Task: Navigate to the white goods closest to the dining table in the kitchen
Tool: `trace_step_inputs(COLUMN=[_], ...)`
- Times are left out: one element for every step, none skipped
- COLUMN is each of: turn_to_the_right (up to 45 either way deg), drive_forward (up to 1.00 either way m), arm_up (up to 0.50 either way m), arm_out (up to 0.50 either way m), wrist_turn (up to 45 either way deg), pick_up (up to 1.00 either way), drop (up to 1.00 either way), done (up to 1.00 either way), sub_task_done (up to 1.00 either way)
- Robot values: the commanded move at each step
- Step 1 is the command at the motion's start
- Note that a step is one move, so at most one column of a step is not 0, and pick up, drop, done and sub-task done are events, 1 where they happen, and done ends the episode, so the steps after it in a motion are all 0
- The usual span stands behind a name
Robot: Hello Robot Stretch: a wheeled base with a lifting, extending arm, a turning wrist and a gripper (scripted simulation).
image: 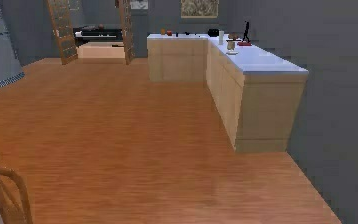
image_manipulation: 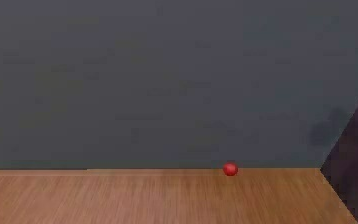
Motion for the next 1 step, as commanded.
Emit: trace_step_inputs(turn_to_the_right=[0.0], drive_forward=[0.85], arm_up=[0.0], arm_out=[0.0], wrist_turn=[0.0], pick_up=[0.0], drop=[0.0], done=[0.0], sub_task_done=[0.0])
